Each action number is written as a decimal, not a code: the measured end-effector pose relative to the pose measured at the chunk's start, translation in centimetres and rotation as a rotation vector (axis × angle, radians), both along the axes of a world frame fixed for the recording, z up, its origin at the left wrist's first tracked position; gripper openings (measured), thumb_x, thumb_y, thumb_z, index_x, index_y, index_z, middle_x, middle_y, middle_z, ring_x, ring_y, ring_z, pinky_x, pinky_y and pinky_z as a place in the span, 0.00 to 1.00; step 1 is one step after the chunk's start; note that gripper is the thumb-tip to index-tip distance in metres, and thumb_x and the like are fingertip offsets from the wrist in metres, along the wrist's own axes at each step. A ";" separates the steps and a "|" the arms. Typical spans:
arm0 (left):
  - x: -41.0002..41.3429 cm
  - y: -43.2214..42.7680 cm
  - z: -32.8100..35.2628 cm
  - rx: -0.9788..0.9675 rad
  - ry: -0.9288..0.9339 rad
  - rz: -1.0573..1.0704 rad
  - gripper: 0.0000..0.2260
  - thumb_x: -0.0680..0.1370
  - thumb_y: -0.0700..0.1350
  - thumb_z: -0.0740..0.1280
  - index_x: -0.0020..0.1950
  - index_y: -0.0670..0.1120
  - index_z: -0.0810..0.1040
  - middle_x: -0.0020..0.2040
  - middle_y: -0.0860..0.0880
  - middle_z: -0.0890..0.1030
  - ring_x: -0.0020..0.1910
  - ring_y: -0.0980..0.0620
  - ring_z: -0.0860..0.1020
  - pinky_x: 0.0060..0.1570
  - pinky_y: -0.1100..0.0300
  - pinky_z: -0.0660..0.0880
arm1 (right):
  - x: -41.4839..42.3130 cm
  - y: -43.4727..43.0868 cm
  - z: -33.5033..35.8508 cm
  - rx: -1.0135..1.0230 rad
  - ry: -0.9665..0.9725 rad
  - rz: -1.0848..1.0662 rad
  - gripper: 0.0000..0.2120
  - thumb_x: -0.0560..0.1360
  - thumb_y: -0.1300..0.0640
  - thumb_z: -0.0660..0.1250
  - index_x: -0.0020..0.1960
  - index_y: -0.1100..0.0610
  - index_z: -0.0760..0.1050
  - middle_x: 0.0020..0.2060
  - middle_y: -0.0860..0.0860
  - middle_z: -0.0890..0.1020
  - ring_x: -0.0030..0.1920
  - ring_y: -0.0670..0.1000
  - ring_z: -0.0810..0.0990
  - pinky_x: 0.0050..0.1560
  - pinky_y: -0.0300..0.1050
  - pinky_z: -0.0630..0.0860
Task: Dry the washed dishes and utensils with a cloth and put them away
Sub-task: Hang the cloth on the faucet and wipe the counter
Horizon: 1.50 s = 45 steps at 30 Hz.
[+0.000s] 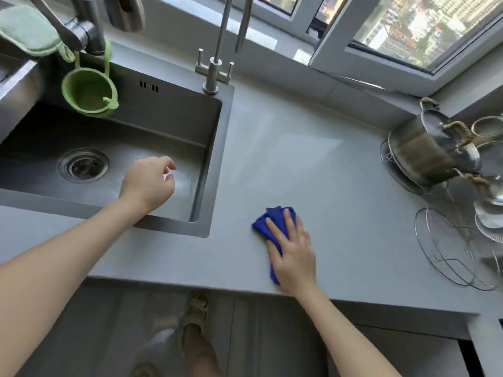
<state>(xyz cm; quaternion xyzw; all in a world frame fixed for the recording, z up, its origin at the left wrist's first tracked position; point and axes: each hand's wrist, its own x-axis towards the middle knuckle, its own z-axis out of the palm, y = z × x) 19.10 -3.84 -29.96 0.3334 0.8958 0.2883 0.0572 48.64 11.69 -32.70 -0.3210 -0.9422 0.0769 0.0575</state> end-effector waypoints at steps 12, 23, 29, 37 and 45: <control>0.7 8.3 1.0 0.007 -0.163 -0.006 0.12 0.78 0.44 0.61 0.59 0.42 0.77 0.52 0.44 0.81 0.52 0.42 0.77 0.50 0.53 0.73 | -10.4 6.1 0.4 0.016 -0.042 -0.225 0.24 0.78 0.46 0.56 0.73 0.45 0.64 0.76 0.57 0.58 0.75 0.65 0.55 0.71 0.61 0.58; -4.7 14.2 -1.1 0.021 -0.284 0.188 0.11 0.78 0.42 0.60 0.57 0.42 0.77 0.51 0.43 0.81 0.52 0.42 0.76 0.47 0.55 0.68 | -2.1 27.5 1.4 -0.101 -0.076 -1.045 0.28 0.78 0.41 0.48 0.76 0.48 0.60 0.77 0.58 0.55 0.74 0.65 0.54 0.71 0.62 0.58; -7.6 15.6 -1.1 0.060 -0.349 0.314 0.11 0.79 0.41 0.60 0.57 0.42 0.78 0.53 0.44 0.80 0.50 0.47 0.74 0.49 0.56 0.68 | -21.0 23.1 0.3 0.010 -0.087 -0.378 0.25 0.80 0.44 0.54 0.76 0.45 0.59 0.77 0.58 0.54 0.75 0.65 0.52 0.71 0.59 0.56; -10.5 12.7 -0.1 0.064 -0.344 0.442 0.09 0.77 0.40 0.61 0.54 0.44 0.79 0.46 0.50 0.77 0.46 0.51 0.73 0.46 0.60 0.66 | -25.2 21.8 0.9 0.021 0.006 0.695 0.21 0.77 0.45 0.57 0.69 0.44 0.71 0.74 0.55 0.65 0.73 0.62 0.63 0.70 0.56 0.64; -12.5 8.6 0.1 0.032 -0.331 0.534 0.10 0.77 0.40 0.61 0.55 0.43 0.79 0.49 0.46 0.80 0.48 0.48 0.74 0.47 0.61 0.65 | -35.8 17.5 0.9 0.003 -0.159 0.217 0.25 0.79 0.42 0.50 0.74 0.46 0.62 0.77 0.55 0.55 0.75 0.64 0.52 0.71 0.59 0.57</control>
